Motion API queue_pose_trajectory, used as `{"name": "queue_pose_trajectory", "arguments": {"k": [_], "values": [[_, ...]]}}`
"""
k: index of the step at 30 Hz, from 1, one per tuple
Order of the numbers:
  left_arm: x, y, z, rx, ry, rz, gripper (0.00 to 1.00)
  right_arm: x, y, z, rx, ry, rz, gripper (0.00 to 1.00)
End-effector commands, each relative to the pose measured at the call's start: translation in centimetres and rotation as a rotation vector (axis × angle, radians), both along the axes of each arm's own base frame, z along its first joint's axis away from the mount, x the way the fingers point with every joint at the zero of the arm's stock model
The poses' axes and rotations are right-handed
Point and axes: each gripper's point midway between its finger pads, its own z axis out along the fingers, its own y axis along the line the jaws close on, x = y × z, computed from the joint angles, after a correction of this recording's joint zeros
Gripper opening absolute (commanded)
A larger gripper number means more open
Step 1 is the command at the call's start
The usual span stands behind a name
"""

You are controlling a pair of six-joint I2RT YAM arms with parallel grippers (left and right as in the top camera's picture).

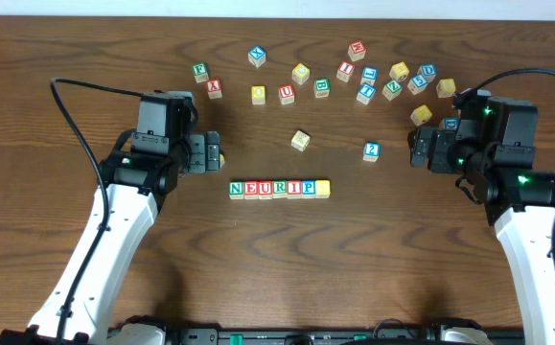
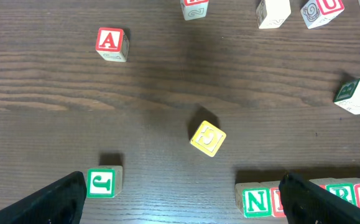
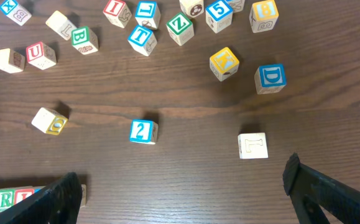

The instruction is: Spell out NEURIPS

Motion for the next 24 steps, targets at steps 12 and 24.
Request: {"name": "queue_pose_trajectory", "arguments": {"k": [12,24], "values": [[-1.3,0.6,0.6,0.019,-0.011,-0.003,0.98,0.1,0.0,0.7,-0.004,-0.018,0.010,0.99],[-3.6,1.0,1.4,-0.047,-0.359,0.004,0.98,0.1,0.0,0.7,-0.004,-0.018,0.010,0.99]]}}
